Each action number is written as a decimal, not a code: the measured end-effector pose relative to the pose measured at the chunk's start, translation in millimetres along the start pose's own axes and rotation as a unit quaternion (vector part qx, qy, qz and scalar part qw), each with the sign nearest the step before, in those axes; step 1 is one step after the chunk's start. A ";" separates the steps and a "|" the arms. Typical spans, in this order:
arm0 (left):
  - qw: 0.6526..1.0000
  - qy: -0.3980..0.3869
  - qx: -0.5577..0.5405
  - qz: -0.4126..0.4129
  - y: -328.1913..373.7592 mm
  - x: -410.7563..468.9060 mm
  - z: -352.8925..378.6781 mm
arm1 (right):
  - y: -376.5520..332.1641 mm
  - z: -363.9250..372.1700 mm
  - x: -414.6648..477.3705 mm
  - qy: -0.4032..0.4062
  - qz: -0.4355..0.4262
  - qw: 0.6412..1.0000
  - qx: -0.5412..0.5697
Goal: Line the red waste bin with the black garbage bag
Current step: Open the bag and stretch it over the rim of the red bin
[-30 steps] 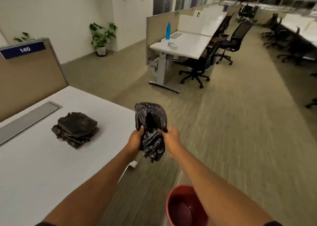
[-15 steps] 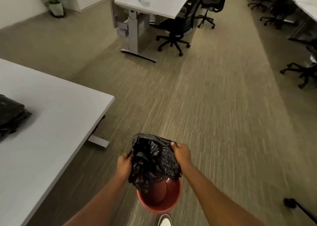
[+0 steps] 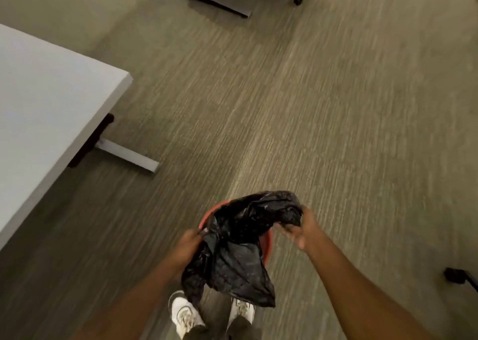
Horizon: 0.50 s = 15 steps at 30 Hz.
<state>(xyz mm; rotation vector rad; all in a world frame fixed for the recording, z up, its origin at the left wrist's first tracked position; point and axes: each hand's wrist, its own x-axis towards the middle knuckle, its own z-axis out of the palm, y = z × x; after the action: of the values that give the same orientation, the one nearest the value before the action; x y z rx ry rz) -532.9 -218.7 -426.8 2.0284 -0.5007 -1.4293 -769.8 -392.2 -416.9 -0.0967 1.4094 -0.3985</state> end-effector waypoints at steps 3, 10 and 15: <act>0.999 -0.009 -0.024 -0.025 -10.6 -0.5 11.7 | 34.1 4.0 -8.7 0.080 -0.012 0.995 -0.056; 0.993 -0.090 0.069 -0.043 -23.2 5.9 30.9 | 143.8 14.9 -53.7 -0.076 -0.282 0.813 -0.504; 0.985 -0.118 0.126 -0.029 -31.5 17.1 35.2 | 151.9 4.5 -33.8 -0.066 -0.256 0.815 -0.516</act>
<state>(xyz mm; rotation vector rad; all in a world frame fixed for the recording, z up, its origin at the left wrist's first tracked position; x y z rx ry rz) -561.0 -214.6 -468.2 2.0911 -0.7623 -1.7281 -736.7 -240.6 -429.8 -1.3936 1.3047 -0.0094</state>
